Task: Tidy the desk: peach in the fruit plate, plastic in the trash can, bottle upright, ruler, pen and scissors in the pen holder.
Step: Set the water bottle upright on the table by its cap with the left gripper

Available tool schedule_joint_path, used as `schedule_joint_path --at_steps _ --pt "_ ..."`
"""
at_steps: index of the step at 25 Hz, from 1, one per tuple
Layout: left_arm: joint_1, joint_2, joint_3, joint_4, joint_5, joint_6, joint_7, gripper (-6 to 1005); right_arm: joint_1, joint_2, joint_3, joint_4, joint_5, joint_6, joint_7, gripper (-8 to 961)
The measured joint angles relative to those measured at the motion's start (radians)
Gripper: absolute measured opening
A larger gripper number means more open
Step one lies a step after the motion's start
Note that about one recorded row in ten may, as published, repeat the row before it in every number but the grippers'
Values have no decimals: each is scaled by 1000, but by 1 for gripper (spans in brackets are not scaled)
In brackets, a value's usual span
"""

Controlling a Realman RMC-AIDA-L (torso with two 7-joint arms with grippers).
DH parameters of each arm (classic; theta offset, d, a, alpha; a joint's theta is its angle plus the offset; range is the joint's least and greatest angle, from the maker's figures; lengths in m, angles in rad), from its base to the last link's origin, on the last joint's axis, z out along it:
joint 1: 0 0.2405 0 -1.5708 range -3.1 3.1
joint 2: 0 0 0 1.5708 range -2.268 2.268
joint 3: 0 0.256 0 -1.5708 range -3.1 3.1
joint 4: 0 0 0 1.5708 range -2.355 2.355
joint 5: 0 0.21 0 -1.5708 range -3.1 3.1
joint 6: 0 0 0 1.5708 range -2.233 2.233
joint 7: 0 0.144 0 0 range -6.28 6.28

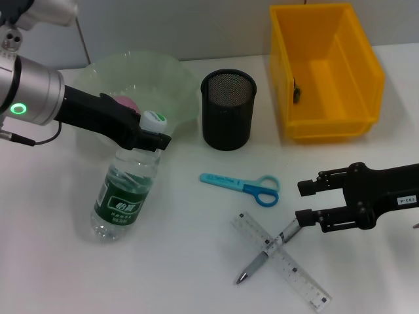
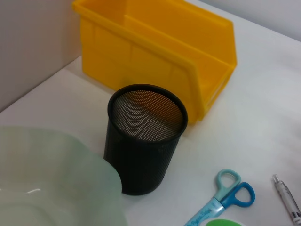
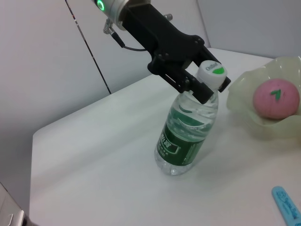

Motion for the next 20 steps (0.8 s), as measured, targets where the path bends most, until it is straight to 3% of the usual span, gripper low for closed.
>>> schedule_joint_path --at_steps 20 --pt "65 5 -135 64 -26 83 108 450 0 2 0 10 0 16 26 665"
